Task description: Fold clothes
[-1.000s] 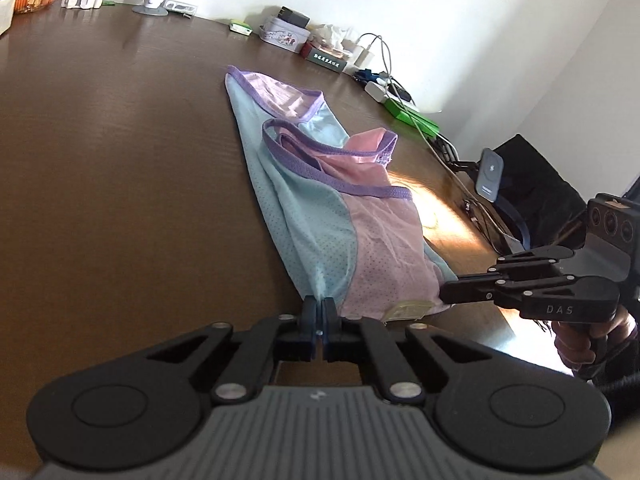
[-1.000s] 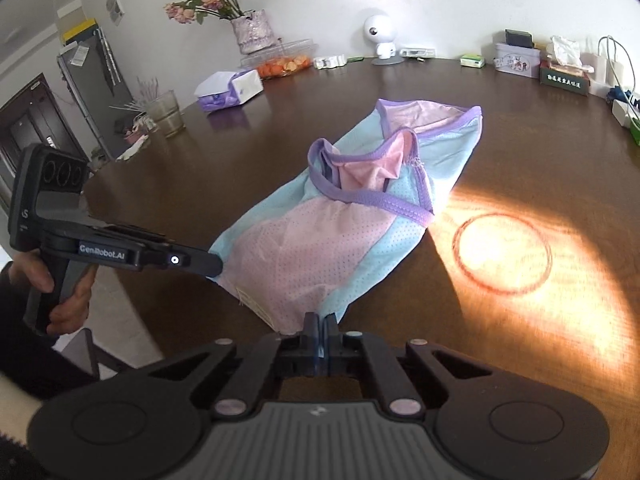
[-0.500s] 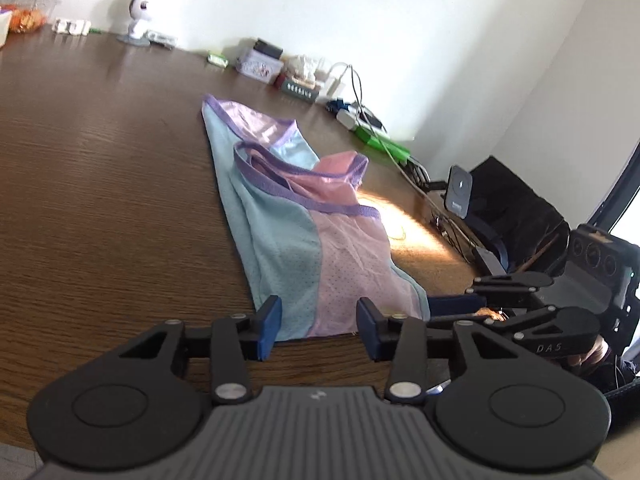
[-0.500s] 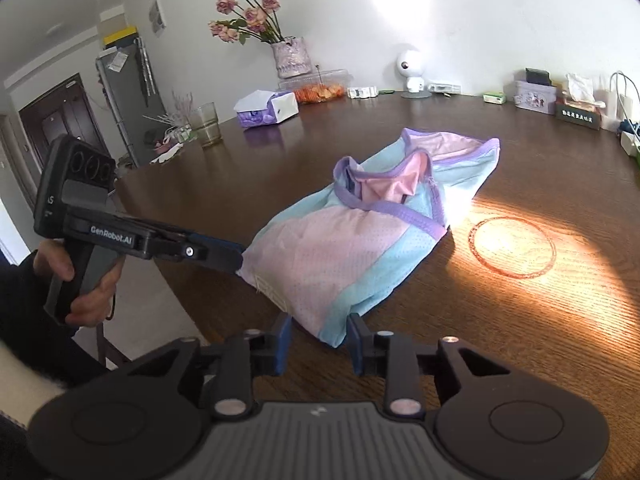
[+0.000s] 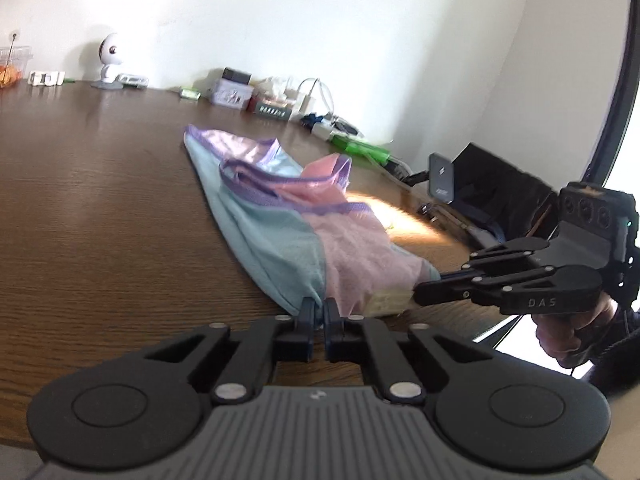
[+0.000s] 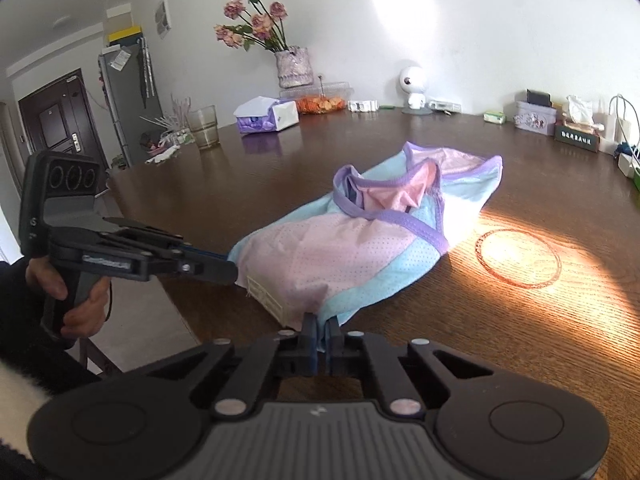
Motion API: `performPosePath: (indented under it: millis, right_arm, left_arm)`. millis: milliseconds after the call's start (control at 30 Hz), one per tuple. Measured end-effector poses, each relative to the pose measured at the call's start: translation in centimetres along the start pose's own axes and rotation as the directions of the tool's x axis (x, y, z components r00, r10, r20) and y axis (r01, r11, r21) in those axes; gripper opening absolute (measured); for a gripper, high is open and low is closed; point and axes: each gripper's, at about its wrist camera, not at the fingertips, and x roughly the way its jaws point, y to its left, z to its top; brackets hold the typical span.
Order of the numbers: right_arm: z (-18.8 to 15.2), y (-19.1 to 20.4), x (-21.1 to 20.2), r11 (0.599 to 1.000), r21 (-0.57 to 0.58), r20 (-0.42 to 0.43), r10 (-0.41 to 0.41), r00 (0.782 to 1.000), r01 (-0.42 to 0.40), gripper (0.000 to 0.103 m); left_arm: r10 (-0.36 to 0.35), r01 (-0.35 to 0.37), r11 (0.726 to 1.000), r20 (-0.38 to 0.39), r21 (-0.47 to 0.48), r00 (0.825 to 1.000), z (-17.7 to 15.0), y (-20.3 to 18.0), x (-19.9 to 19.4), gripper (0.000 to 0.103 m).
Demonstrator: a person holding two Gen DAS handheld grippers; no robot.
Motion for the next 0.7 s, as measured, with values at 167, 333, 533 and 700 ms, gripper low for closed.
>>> performPosePath:
  millis: [167, 333, 533, 700]
  right_arm:
    - [1.4, 0.0, -3.3, 1.000, 0.017, 0.104, 0.014, 0.995, -0.016, 0.002]
    - [5.4, -2.1, -4.0, 0.999, 0.033, 0.199, -0.027, 0.980, 0.021, 0.002]
    - [10.3, -6.1, 2.7, 0.984, 0.066, 0.082, -0.171, 0.982, 0.165, 0.001]
    - [11.1, -8.1, 8.8, 0.976, 0.076, -0.052, -0.202, 0.978, 0.205, 0.002]
  left_arm:
    - [-0.054, 0.049, 0.998, 0.117, 0.040, 0.992, 3.5, -1.2, -2.9, 0.002]
    - [-0.052, 0.029, 0.991, 0.176, 0.129, 0.983, 8.4, -0.3, -0.4, 0.002]
    - [0.075, -0.079, 0.994, 0.050, 0.077, 0.996, 12.2, 3.8, 7.3, 0.002]
    - [0.182, -0.181, 0.983, -0.059, 0.016, 0.982, 12.2, 6.2, 10.4, 0.003]
